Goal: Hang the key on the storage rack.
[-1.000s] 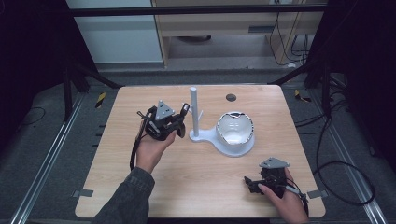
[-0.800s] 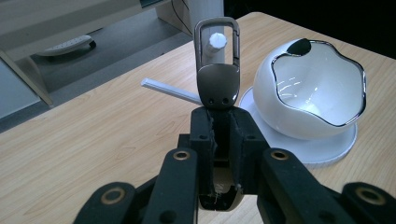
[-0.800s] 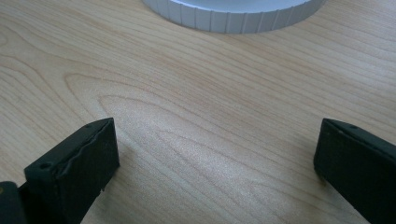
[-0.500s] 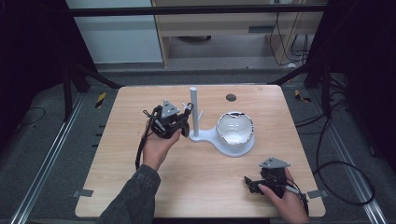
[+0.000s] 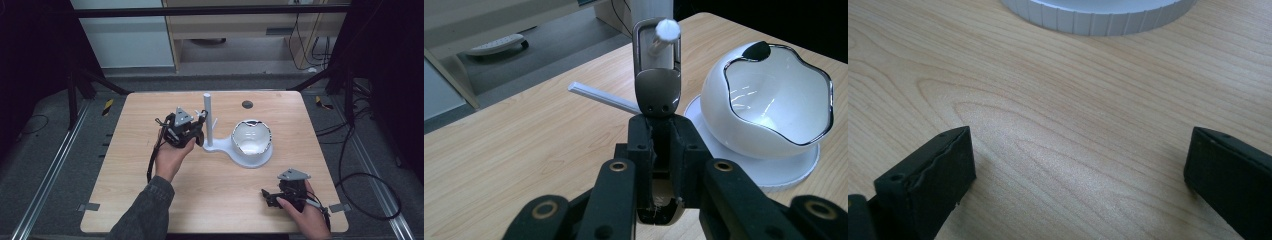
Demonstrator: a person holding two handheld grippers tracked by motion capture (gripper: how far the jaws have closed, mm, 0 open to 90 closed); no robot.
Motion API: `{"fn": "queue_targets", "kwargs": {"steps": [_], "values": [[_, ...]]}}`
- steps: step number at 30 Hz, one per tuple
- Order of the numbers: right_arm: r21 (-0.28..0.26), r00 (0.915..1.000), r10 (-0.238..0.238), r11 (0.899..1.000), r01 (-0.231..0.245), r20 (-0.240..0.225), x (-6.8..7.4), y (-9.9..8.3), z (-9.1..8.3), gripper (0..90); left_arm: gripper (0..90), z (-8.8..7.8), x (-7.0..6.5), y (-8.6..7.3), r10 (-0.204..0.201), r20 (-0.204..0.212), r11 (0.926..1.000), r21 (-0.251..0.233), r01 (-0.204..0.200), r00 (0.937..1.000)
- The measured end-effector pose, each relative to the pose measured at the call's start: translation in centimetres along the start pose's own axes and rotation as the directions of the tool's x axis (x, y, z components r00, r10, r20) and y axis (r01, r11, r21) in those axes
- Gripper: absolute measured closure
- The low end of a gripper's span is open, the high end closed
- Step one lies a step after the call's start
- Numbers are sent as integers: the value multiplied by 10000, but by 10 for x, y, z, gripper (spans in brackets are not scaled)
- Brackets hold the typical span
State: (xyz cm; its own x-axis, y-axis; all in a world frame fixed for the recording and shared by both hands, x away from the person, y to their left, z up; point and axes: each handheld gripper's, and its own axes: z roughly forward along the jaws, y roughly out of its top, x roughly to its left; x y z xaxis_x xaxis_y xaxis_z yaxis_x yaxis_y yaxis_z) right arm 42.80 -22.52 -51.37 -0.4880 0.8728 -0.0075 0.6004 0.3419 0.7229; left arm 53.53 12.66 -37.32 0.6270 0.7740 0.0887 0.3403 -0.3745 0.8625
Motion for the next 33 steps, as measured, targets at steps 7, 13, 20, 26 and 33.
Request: {"fn": "queue_targets", "kwargs": {"steps": [7, 13, 20, 26, 33], "values": [[-1, 10000, -1, 10000, 1, 1, 0, 0, 0, 4, 801, 3, 1, -3, -112, -2, 9999, 17, 112, 9999], [-3, 10000, 9, 10000, -9, 4, 0, 0, 0, 3, 800, 6, 0, -4, -158, 29, 9999, -4, 158, 9999], [-2, 10000, 14, 10000, -14, 3, 0, 0, 0, 4, 800, 10, -1, -6, -223, 19, 9997, -75, 224, 9997], [0, 10000, 22, 10000, -22, -12, 0, 0, 0, 4, 800, 11, -2, -7, -255, -9, 9995, -168, 255, 9997], [-5, 10000, 29, 10000, -29, -10, 0, 0, 0, 4, 799, 13, -3, -9, -346, -60, 9990, -291, 344, 9994]]}}
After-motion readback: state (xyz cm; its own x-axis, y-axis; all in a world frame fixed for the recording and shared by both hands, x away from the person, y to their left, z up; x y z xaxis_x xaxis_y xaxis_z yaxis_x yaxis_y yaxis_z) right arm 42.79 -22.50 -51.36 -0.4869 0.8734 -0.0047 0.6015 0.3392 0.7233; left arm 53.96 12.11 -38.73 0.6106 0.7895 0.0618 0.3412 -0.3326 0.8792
